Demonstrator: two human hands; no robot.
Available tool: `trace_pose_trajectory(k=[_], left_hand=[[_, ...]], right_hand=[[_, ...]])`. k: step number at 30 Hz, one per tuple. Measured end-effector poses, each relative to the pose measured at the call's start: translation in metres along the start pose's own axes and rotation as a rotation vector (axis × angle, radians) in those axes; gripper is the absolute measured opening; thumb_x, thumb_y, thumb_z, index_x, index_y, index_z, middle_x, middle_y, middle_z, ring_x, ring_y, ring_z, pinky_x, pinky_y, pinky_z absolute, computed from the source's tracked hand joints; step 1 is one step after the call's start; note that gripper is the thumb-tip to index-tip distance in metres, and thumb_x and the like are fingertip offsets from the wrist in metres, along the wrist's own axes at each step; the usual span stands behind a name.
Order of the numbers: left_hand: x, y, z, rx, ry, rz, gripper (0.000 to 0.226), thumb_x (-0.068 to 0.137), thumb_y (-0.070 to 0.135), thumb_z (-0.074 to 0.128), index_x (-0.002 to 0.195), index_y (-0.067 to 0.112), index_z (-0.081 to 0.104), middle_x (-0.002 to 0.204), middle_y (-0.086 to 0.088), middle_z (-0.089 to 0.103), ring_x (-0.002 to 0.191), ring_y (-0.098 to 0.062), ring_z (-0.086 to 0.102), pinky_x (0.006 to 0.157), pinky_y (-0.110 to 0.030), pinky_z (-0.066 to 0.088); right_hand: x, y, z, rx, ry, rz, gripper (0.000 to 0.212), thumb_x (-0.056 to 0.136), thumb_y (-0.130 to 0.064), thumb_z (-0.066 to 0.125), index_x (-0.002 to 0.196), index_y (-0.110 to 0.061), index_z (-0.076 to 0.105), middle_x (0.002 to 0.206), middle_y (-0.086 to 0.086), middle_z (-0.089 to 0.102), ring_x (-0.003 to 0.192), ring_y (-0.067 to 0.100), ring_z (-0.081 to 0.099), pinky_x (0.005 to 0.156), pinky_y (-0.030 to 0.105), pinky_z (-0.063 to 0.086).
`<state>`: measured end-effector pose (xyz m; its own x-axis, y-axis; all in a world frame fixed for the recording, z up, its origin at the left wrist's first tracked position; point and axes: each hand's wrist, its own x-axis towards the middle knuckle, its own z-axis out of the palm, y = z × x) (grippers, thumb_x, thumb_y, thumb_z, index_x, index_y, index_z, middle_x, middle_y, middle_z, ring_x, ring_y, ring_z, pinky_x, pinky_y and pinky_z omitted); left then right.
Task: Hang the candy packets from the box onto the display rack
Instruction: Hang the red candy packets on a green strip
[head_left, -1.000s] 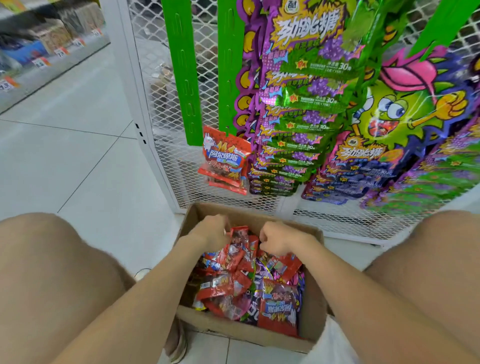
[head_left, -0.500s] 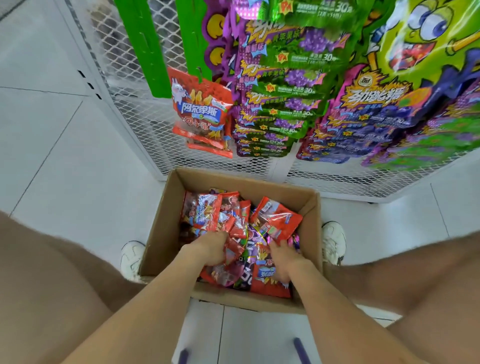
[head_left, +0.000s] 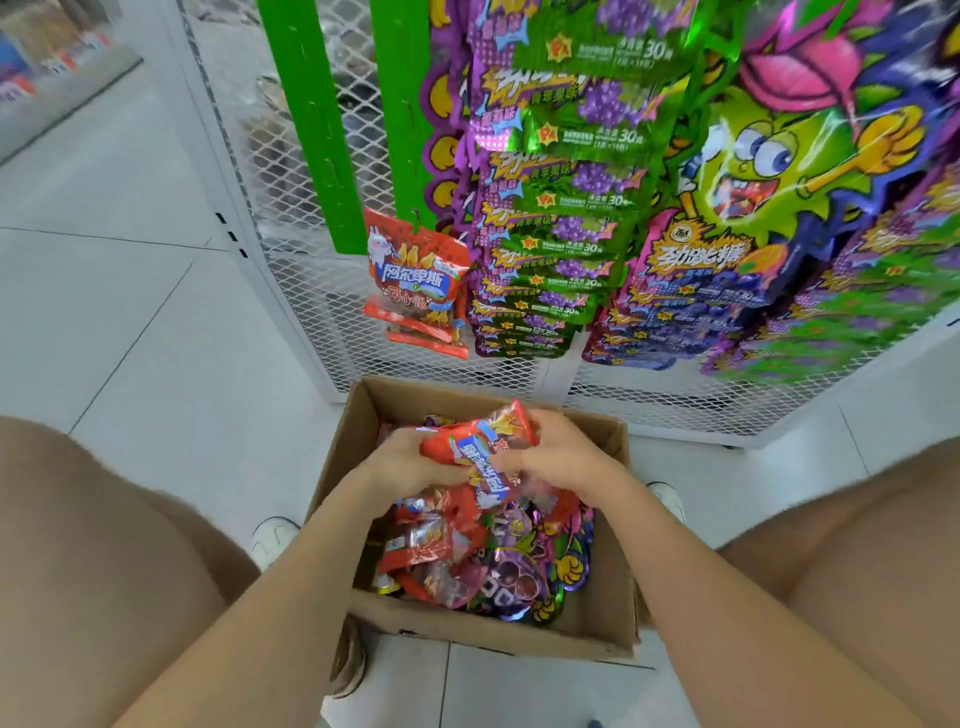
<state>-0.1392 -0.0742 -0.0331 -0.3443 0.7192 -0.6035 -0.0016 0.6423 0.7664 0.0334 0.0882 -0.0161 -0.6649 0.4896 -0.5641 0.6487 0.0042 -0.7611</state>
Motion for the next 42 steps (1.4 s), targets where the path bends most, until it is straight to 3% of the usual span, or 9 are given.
trace_pose_trajectory(k=[5,10,13,16,19,24,31,36,42], left_hand=[[-0.033,0.047,-0.029,-0.055,0.079,0.281,0.013,0.091,0.007,0.082,0.104,0.011,0.081,0.102,-0.013,0.082,0.092,-0.024,0.078,0.087,-0.042,0.064],[-0.065,0.108,-0.053,0.489,0.117,0.586,0.008,0.096,0.012,0.076,0.089,0.015,0.076,0.077,-0.002,0.070,0.069,-0.004,0.055,0.069,-0.026,0.043],[-0.088,0.141,-0.061,0.510,0.180,0.629,0.014,0.085,0.013,0.089,0.091,0.016,0.077,0.079,0.005,0.076,0.072,-0.004,0.068,0.066,-0.018,0.049],[-0.098,0.157,-0.073,0.418,0.261,0.600,0.028,0.078,0.020,0.095,0.093,0.021,0.072,0.078,0.002,0.077,0.073,-0.014,0.073,0.069,-0.029,0.057],[-0.090,0.168,-0.088,0.516,0.515,0.596,0.026,0.094,0.013,0.079,0.117,0.020,0.071,0.101,0.003,0.074,0.088,-0.019,0.070,0.084,-0.036,0.058],[-0.068,0.183,-0.103,0.590,0.644,0.481,0.077,0.084,-0.021,0.052,0.153,0.012,0.045,0.152,-0.009,0.056,0.140,-0.029,0.053,0.111,-0.043,0.048],[-0.035,0.195,-0.091,0.306,0.742,0.620,0.047,0.093,0.033,0.081,0.129,0.016,0.055,0.106,0.001,0.065,0.088,-0.010,0.064,0.070,-0.019,0.044],[-0.037,0.193,-0.097,0.303,0.766,0.613,0.035,0.095,0.057,0.070,0.084,0.026,0.056,0.086,0.007,0.062,0.085,-0.020,0.059,0.069,-0.036,0.038],[-0.063,0.182,-0.099,0.242,0.570,0.598,0.024,0.107,0.047,0.058,0.089,0.031,0.056,0.076,0.012,0.054,0.073,-0.009,0.055,0.070,-0.038,0.046]], right_hand=[[-0.024,-0.042,-0.027,-0.013,-0.018,-0.040,0.075,0.052,-0.041,0.104,0.115,-0.020,0.071,0.114,0.007,0.077,0.104,0.026,0.073,0.087,0.042,0.061],[-0.062,-0.112,-0.047,-0.041,-0.105,-0.305,0.033,0.079,-0.030,0.092,0.108,-0.025,0.078,0.094,-0.005,0.081,0.095,0.016,0.076,0.090,0.035,0.058],[-0.073,-0.136,-0.040,-0.278,-0.061,-0.479,0.019,0.082,-0.038,0.088,0.087,-0.024,0.076,0.068,-0.007,0.067,0.066,0.008,0.061,0.069,0.029,0.047],[-0.074,-0.154,-0.045,-0.546,0.025,-0.540,0.038,0.084,-0.042,0.084,0.066,-0.017,0.061,0.055,-0.006,0.050,0.052,0.010,0.045,0.055,0.031,0.034],[-0.076,-0.172,-0.058,-0.785,0.077,-0.533,0.038,0.086,-0.035,0.082,0.061,-0.017,0.059,0.052,-0.004,0.051,0.050,0.012,0.046,0.053,0.031,0.036],[-0.069,-0.179,-0.073,-0.931,0.227,-0.532,0.032,0.086,-0.029,0.080,0.067,-0.008,0.065,0.056,0.009,0.055,0.060,0.028,0.058,0.061,0.038,0.052],[-0.054,-0.191,-0.065,-0.757,0.351,-0.611,0.014,0.081,-0.024,0.073,0.072,-0.016,0.068,0.057,0.009,0.060,0.060,0.029,0.060,0.066,0.043,0.058],[-0.059,-0.199,-0.062,-0.575,0.286,-0.649,0.014,0.098,-0.026,0.068,0.085,-0.021,0.074,0.063,0.004,0.065,0.056,0.019,0.058,0.055,0.030,0.044],[-0.060,-0.198,-0.040,-0.527,0.317,-0.706,0.027,0.102,-0.036,0.065,0.083,-0.019,0.073,0.062,-0.005,0.059,0.066,0.019,0.054,0.063,0.029,0.032]])
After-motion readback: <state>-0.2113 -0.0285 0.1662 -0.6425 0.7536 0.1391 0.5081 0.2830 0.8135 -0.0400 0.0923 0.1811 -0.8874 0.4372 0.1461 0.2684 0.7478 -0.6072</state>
